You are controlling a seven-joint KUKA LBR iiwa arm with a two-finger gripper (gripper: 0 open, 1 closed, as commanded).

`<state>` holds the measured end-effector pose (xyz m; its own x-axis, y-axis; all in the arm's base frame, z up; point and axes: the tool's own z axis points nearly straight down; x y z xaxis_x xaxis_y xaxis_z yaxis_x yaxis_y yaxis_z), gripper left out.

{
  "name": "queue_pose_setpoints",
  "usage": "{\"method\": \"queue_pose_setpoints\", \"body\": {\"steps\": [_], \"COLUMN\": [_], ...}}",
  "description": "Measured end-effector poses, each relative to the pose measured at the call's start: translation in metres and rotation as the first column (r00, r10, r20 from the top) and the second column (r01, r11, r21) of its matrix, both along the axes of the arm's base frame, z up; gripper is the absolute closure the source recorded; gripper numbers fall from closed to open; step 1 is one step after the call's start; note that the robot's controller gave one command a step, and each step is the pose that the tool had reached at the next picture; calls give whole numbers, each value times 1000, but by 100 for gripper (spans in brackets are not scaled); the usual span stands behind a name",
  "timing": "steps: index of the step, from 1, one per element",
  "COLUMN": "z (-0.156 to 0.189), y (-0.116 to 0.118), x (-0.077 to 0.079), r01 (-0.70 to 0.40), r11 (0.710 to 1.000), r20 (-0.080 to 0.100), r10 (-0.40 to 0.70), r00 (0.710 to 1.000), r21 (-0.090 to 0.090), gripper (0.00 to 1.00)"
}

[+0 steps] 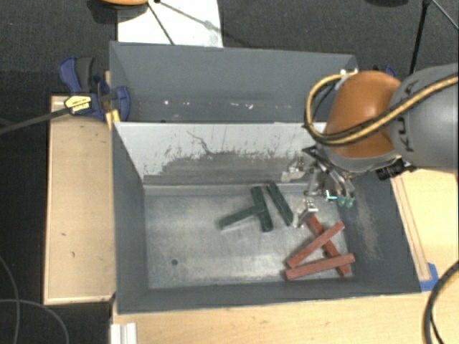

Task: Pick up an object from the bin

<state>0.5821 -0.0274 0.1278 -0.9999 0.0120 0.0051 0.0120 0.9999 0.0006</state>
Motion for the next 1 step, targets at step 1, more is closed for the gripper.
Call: {"method": "queue_pose_setpoints", "body": {"steps": [1], "z": [4], "y": [0], "x": [2], "r01": [-1], "r11": [1000], "r20": [8], "r10": [1], "r00": [1000], "r21": [-1], "gripper": [0]}}
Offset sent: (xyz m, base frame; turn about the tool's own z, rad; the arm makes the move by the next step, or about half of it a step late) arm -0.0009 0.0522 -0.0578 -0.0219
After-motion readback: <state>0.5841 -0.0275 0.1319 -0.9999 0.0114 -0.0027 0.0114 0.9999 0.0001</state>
